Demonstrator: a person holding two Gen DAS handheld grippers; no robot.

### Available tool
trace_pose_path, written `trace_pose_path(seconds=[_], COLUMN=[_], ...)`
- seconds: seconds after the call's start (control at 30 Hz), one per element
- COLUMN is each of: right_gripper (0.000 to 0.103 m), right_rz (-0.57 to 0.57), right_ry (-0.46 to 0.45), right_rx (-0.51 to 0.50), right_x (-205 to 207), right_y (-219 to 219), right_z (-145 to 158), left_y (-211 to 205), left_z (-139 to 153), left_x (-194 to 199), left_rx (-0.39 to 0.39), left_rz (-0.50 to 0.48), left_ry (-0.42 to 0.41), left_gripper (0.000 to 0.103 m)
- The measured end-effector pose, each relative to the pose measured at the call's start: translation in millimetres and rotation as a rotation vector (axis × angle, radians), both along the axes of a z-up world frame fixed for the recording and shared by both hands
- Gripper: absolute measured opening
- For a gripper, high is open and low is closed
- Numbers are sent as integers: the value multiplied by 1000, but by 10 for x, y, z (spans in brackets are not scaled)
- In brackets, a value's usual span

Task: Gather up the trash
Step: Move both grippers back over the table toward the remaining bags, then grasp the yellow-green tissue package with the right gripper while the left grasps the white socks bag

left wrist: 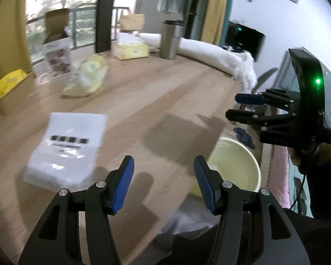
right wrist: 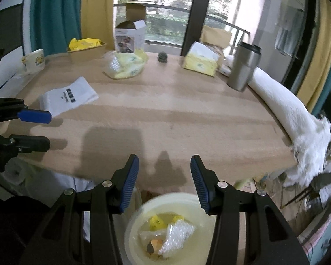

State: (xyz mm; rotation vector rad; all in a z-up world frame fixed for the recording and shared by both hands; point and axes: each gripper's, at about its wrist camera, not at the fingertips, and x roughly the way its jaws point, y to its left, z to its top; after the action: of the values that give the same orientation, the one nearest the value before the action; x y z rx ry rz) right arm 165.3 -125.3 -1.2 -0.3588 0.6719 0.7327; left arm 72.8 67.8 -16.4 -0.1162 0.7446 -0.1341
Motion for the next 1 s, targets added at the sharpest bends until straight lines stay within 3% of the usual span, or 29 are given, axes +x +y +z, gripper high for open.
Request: trace_pose_path(seconds=[0.3, 0.67, 1.0], right_gripper=[56, 61, 64], right_rz=[90, 181, 181], right_ry=[-21, -11, 12], right_rx=[-16, -27, -13], right_x=[47, 202, 549], right_y=[585, 1309, 1862], right_z=[162, 211, 284], left_y=[626, 1169, 1581], left_z=[-28, -70, -110], left_x=[-191, -288, -244], left_rx=[-33, -70, -99], left_rz=[150, 255, 344], left_ry=[11, 28, 45], left_gripper=[60, 60, 61])
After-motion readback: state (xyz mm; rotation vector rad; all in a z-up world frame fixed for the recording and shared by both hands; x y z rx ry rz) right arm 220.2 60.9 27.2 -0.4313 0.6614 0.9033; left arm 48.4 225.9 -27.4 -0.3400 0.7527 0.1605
